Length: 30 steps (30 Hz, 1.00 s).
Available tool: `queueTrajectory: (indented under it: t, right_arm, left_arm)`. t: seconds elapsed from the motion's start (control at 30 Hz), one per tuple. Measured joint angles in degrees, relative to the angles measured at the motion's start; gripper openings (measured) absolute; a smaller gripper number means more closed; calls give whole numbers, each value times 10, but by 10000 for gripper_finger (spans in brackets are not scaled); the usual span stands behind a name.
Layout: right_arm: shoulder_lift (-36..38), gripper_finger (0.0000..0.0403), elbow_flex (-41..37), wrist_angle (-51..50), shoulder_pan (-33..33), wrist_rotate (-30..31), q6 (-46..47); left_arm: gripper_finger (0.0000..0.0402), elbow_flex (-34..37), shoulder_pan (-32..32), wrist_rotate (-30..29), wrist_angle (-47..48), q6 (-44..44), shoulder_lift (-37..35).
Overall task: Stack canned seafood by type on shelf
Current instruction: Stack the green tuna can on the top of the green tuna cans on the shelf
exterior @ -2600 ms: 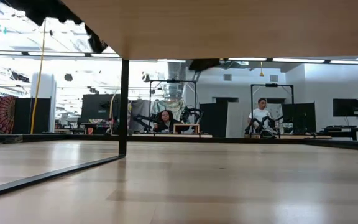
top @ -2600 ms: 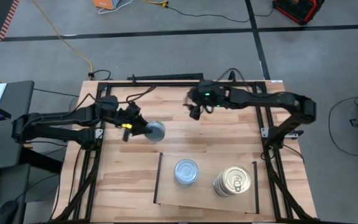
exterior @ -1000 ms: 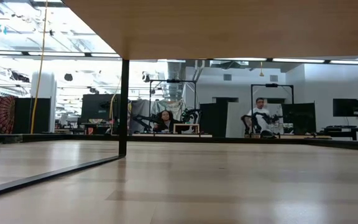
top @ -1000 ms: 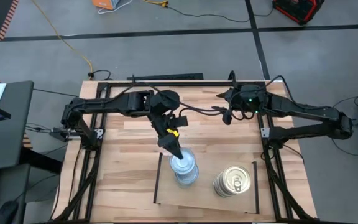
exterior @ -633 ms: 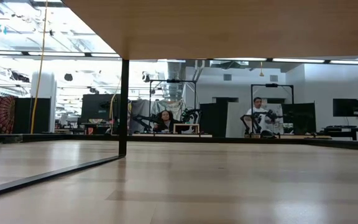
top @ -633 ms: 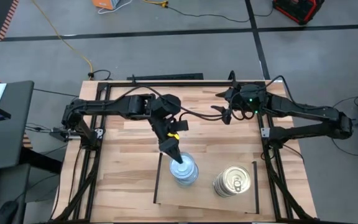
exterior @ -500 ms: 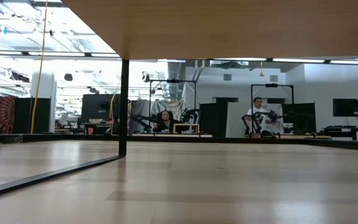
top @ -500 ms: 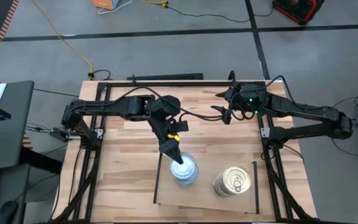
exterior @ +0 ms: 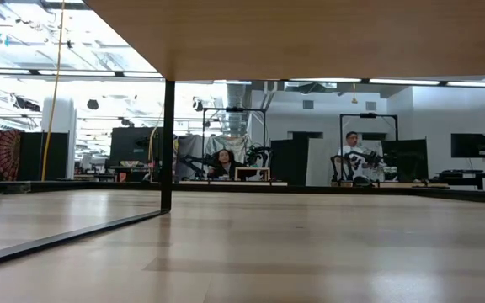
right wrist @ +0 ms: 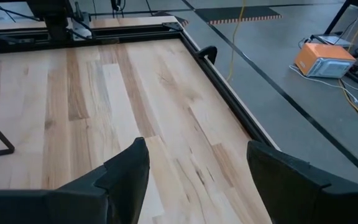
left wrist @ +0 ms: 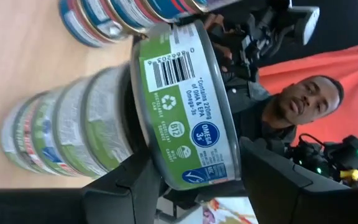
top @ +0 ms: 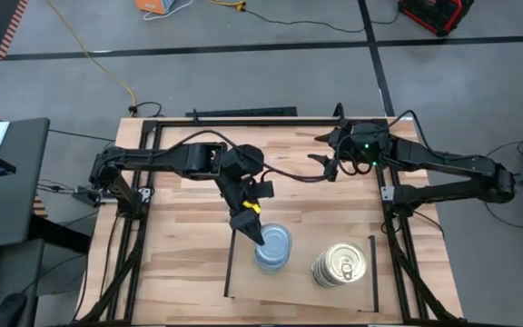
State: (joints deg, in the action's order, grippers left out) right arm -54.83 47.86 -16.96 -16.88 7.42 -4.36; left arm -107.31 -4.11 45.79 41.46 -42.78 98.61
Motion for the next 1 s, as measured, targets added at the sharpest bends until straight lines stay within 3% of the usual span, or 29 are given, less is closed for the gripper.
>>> queueTrajectory:
  t: [0.4, 1.0]
  right_arm:
    - [0, 295, 0, 12, 0, -1, 5]
    - [0, 295, 0, 12, 0, -1, 10]
  left_arm:
    - [165, 0, -20, 19, 0, -6, 0]
    - [163, 0, -18, 13, -1, -45, 0]
